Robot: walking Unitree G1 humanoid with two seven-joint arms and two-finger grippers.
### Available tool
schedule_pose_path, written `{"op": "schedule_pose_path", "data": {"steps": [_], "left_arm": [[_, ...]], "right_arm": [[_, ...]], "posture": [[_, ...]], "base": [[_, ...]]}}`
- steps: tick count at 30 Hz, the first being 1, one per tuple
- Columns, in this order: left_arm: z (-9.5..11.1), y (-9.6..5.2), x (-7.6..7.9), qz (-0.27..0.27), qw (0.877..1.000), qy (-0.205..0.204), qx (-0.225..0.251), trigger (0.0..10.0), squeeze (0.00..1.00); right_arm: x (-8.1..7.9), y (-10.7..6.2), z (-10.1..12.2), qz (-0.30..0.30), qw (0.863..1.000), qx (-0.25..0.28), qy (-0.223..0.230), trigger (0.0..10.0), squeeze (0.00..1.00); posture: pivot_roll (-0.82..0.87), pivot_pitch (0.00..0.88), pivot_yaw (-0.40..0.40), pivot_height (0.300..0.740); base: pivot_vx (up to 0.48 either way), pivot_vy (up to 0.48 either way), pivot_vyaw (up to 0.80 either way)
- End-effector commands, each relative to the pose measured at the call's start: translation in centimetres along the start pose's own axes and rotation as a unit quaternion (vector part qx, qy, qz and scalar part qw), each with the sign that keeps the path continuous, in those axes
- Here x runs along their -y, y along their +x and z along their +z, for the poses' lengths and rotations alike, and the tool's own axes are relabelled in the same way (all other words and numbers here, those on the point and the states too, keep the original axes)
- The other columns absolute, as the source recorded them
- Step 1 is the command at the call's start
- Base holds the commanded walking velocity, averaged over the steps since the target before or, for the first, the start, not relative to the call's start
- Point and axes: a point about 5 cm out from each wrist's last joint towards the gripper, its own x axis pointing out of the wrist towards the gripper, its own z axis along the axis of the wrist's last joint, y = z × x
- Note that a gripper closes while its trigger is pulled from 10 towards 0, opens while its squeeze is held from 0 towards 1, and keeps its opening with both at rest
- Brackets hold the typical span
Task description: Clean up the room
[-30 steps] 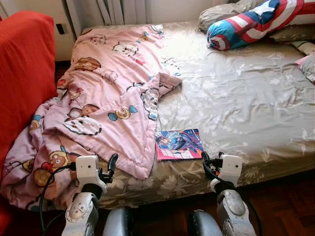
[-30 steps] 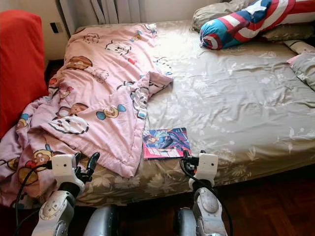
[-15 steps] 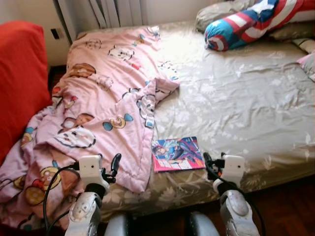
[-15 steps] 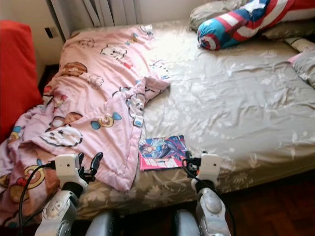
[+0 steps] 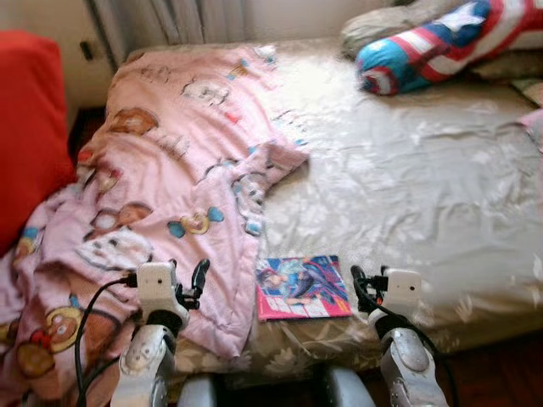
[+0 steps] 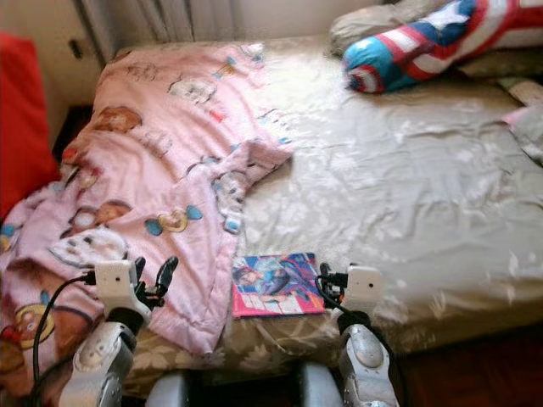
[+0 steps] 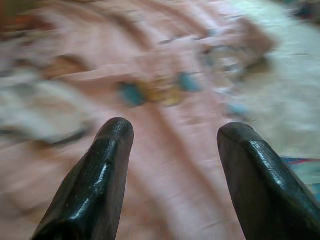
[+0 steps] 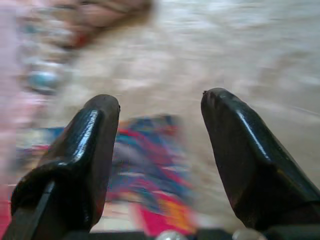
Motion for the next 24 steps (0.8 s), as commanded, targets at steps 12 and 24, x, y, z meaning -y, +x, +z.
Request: {"op": "schedule_pose_path", "data": {"steps": [12,24], "left_arm": [[-0.1,-0.4,-0.5,0.001,1.000,0.006,-0.006,10.0,0.00],[0.4,-1.3,-1.1,-0.012,0.999,0.037,-0.016,10.0,0.00]], "right_arm": [[0.4,0.6,-1.3,0.008,0.998,-0.051,0.032,10.0,0.00],[2.8,1.3,-1.8,-0.095,0.983,-0.067,0.139,10.0,0.00]], "posture": [[0.01,0.171,0.008,0.618],[0.07,0.256,0.054,0.618]], "base": [[0.000,0.000,0.00],[0.000,0.000,0.00]]}}
